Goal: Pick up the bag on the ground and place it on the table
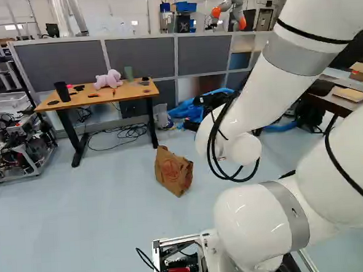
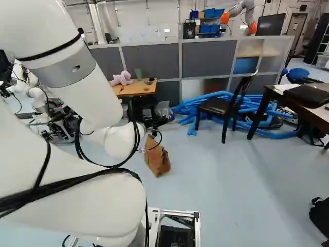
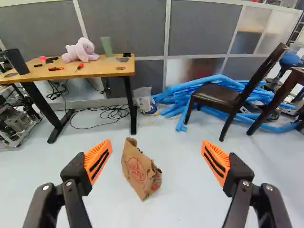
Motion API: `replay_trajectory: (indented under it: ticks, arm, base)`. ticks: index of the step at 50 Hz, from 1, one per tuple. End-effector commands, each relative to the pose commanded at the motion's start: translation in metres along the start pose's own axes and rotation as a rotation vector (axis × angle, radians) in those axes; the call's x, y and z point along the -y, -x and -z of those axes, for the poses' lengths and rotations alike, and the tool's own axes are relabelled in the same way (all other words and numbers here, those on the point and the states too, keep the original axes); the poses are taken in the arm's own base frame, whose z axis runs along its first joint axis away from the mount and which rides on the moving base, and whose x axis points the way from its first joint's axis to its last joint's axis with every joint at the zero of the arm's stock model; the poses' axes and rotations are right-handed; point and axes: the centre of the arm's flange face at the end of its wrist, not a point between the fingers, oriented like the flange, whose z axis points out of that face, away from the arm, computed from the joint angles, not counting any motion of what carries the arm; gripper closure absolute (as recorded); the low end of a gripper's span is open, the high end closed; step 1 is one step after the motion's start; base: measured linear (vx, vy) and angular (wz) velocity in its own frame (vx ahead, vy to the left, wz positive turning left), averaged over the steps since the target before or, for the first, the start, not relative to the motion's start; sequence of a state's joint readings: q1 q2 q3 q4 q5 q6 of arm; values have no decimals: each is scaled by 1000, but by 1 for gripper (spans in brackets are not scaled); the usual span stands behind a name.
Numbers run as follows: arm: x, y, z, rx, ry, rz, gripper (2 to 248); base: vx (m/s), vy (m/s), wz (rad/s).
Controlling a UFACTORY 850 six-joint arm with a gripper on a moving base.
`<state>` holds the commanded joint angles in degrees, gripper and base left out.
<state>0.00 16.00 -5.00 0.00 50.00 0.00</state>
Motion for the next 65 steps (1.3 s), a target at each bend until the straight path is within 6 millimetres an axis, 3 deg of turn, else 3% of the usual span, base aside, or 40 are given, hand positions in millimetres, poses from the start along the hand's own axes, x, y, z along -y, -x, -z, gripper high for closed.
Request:
replay_trajectory:
  ticks: [65]
  arm:
    - [0,0,0,0,0,0,3]
  base:
    - [141,-1,-22]
